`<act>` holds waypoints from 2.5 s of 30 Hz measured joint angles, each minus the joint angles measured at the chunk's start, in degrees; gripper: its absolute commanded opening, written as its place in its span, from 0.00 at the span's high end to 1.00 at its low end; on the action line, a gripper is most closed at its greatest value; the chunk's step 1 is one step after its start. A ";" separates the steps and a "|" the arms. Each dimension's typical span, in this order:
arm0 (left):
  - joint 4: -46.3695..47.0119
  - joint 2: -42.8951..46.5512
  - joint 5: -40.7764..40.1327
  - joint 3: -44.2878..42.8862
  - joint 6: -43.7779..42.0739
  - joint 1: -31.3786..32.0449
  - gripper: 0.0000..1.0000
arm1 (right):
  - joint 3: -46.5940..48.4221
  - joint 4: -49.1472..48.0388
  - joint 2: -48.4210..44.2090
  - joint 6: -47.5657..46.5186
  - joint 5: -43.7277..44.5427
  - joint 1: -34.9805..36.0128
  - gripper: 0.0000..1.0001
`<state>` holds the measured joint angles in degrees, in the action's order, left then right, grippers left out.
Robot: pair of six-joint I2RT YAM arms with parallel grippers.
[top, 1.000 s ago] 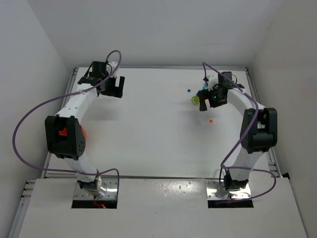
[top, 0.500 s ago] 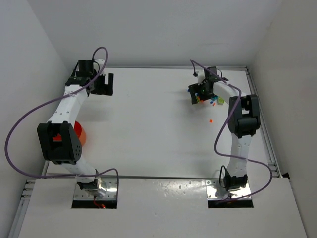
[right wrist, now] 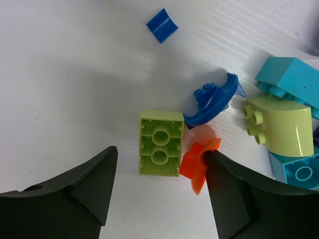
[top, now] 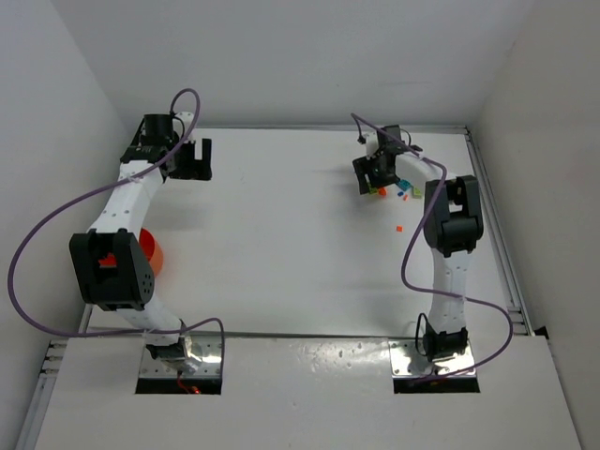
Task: Sort the legos into containers by color
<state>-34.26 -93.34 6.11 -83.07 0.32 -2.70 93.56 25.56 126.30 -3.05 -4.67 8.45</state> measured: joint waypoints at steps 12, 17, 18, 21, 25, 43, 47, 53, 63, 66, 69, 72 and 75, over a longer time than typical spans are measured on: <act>0.00 -0.96 1.03 0.00 0.20 0.00 0.01 | -0.55 -1.70 -0.02 0.13 6.01 0.96 0.00; -0.02 -1.18 1.22 0.00 0.20 0.00 0.01 | -3.21 -4.11 -1.18 0.26 11.76 0.68 0.02; -0.02 -1.18 1.31 0.00 0.20 0.00 0.01 | -4.76 -4.68 -1.95 0.28 12.70 0.57 0.03; 0.02 -1.18 1.66 0.00 0.20 0.00 0.01 | -10.05 -4.87 -5.18 0.50 14.43 -0.07 0.03; 0.09 -1.18 2.08 0.11 0.20 0.00 0.01 | -13.70 -4.52 -9.60 0.96 16.63 -0.85 0.03; 0.02 0.15 2.91 2.89 0.17 -0.15 0.01 | -12.37 3.89 -13.53 -1.07 -7.45 -2.78 0.42; 0.04 1.11 2.89 3.74 0.17 -0.37 0.01 | -13.44 5.20 -13.70 -0.66 -12.11 -0.81 0.26; 0.04 1.22 2.82 3.76 0.17 -0.39 0.01 | -11.78 5.66 -10.62 0.00 -11.56 -0.44 0.17; 0.13 1.33 2.64 3.76 0.20 -0.39 0.01 | -9.05 4.52 -4.85 0.26 -5.68 -0.48 0.16; 0.17 1.33 2.54 3.76 0.20 -0.39 0.01 | -7.02 3.85 -3.28 0.26 -4.26 -0.48 0.14; 0.22 1.33 2.43 3.76 0.20 -0.44 0.01 | -4.66 2.99 -1.55 0.26 -2.40 -0.48 0.13; 0.24 1.33 2.38 3.76 0.17 -0.55 0.01 | -2.29 2.38 0.13 0.00 -0.83 -0.48 0.12; 0.26 1.33 2.27 3.76 0.17 -0.76 0.01 | -0.26 1.75 1.66 -0.44 0.22 -0.48 0.12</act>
<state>-34.00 -92.01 8.38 -79.31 0.49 -3.46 93.30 27.31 127.96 -3.49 -4.45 7.97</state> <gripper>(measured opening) 0.992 0.884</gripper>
